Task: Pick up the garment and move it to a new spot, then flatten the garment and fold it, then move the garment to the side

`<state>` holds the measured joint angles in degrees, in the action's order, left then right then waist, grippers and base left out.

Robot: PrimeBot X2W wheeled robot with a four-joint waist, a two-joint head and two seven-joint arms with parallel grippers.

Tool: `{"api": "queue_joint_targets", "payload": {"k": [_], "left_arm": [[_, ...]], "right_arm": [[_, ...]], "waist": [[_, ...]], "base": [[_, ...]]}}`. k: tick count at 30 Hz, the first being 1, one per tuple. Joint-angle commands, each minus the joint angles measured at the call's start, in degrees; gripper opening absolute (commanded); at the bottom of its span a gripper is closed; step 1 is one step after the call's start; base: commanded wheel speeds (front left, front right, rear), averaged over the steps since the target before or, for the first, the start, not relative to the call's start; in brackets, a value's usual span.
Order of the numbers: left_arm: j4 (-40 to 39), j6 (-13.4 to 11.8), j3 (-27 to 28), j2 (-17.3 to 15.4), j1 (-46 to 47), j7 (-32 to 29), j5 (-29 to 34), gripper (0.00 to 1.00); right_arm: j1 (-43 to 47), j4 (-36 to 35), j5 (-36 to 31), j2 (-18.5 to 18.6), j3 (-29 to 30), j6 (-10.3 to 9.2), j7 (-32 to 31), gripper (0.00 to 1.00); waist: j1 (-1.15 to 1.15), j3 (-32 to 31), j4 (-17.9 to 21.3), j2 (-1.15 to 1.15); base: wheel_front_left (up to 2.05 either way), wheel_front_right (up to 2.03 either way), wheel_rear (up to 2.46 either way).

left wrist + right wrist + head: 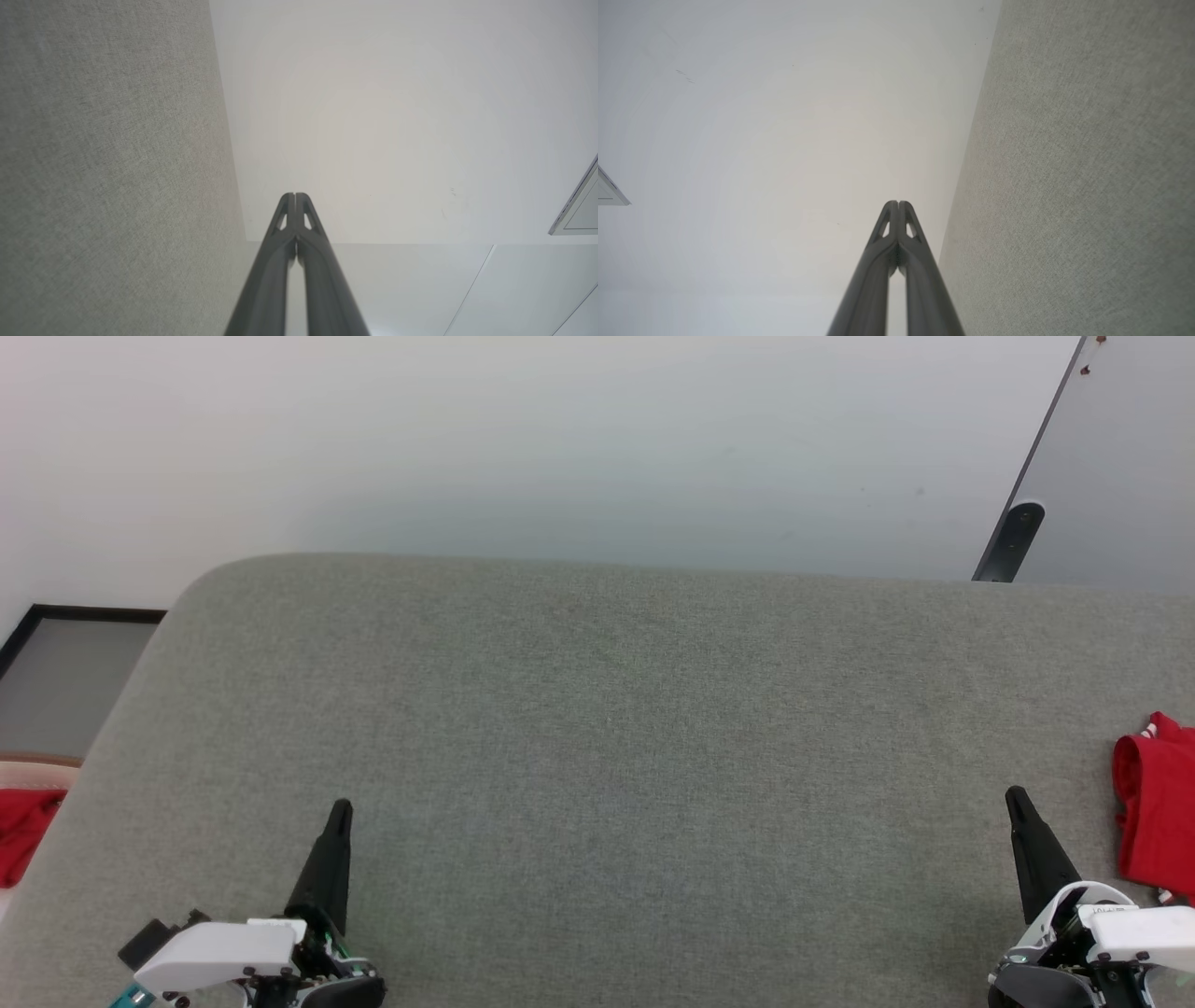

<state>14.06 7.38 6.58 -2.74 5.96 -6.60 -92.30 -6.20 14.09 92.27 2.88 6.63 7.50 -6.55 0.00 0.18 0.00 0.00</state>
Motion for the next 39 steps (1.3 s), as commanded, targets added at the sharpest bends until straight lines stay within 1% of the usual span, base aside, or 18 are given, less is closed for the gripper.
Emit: {"api": "queue_joint_targets", "payload": {"k": [1,39], "left_arm": [[0.1,0.3,0.1,-0.1,0.5,-0.1,-0.2,0.00],[0.1,0.3,0.1,-0.1,0.5,-0.1,-0.2,0.00]], "right_arm": [[-0.1,0.0,0.3,-0.2,-0.2,-0.02,0.0,0.00],[-0.1,0.0,0.3,-0.2,-0.2,-0.02,0.0,0.00]], "waist": [[0.00,0.0,0.0,0.00],[0.00,0.0,0.0,0.00]], "base": [[0.00,0.00,0.00],[0.00,0.00,0.00]]}}
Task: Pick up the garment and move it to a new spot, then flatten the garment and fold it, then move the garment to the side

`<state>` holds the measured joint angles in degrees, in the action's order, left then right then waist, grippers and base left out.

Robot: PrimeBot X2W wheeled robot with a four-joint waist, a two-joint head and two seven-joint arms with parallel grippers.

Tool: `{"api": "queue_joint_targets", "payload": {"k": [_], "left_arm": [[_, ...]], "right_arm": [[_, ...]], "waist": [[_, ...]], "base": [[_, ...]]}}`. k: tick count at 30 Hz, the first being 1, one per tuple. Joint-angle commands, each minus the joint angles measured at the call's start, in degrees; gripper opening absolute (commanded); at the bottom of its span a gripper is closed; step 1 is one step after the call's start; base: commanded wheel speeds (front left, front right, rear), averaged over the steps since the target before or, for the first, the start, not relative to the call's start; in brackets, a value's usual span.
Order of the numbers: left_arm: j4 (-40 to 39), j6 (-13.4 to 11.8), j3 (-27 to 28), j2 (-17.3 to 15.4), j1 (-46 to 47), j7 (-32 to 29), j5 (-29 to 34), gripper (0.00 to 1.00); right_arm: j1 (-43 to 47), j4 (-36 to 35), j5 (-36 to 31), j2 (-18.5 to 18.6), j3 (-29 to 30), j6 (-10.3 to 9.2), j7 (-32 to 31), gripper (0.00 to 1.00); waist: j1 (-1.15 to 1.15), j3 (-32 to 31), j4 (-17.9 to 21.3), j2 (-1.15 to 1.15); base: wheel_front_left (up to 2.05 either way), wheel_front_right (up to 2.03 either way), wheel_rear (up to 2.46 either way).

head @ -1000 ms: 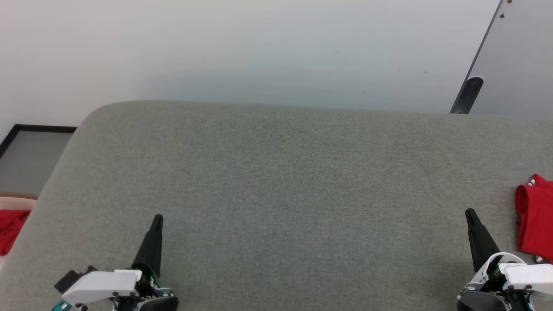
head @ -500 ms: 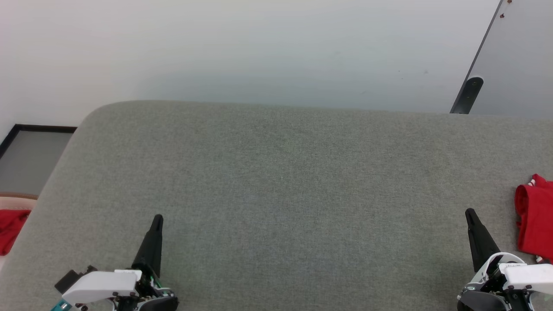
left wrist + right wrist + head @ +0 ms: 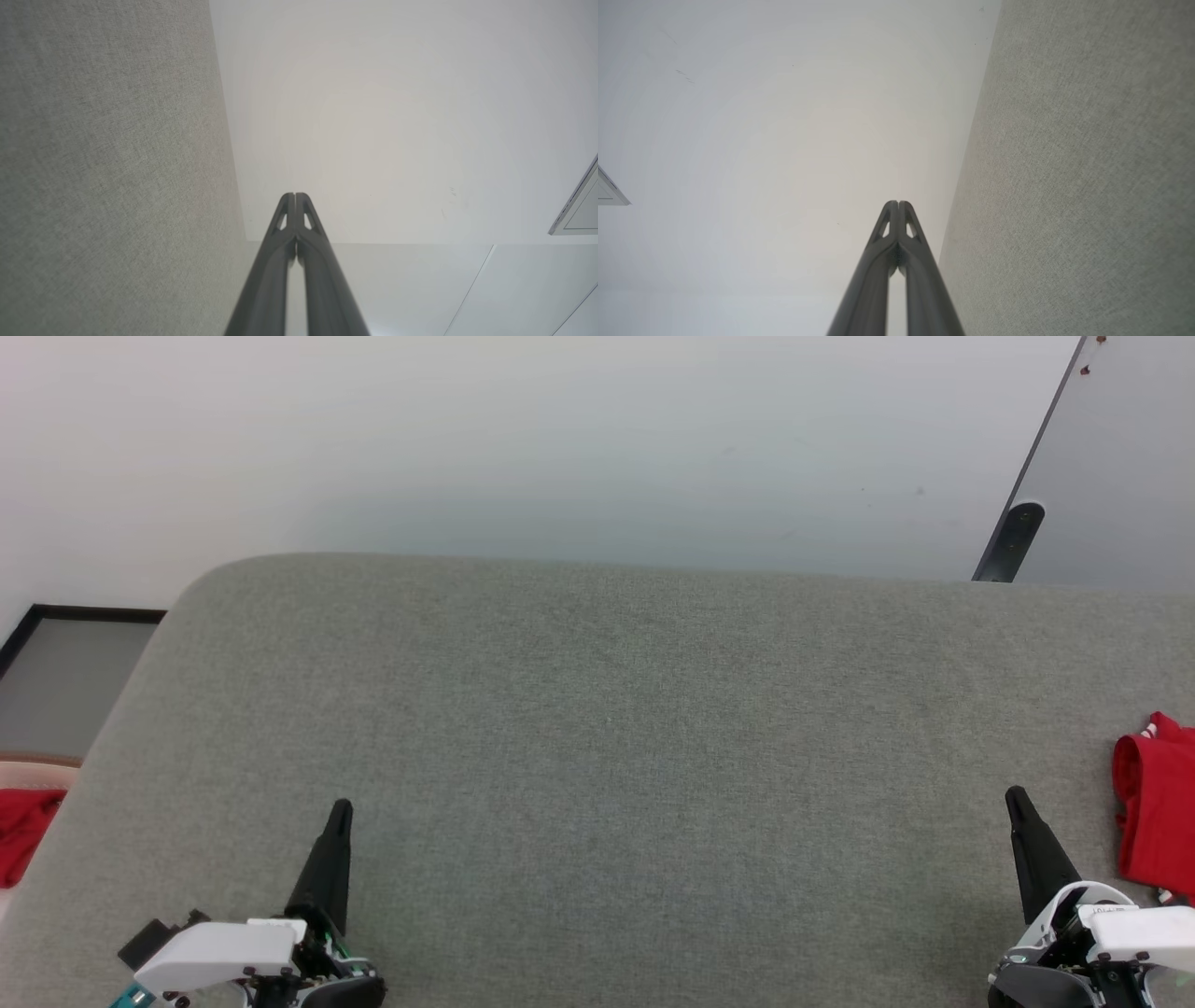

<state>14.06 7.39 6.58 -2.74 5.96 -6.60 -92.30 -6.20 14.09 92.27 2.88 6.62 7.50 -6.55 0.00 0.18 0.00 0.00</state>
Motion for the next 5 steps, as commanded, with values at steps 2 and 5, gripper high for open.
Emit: {"api": "queue_joint_targets", "payload": {"k": [2,5], "left_arm": [[0.1,0.3,0.1,-0.1,0.5,-0.1,-0.2,0.00],[0.1,0.3,0.1,-0.1,0.5,-0.1,-0.2,0.00]], "right_arm": [[-0.1,0.0,0.3,-0.2,-0.2,-0.02,0.0,0.00],[-0.1,0.0,0.3,-0.2,-0.2,-0.02,0.0,0.00]], "waist": [[0.00,0.0,0.0,0.00],[0.00,0.0,0.0,0.00]], "base": [[0.00,0.00,0.00],[0.00,0.00,0.00]]}}
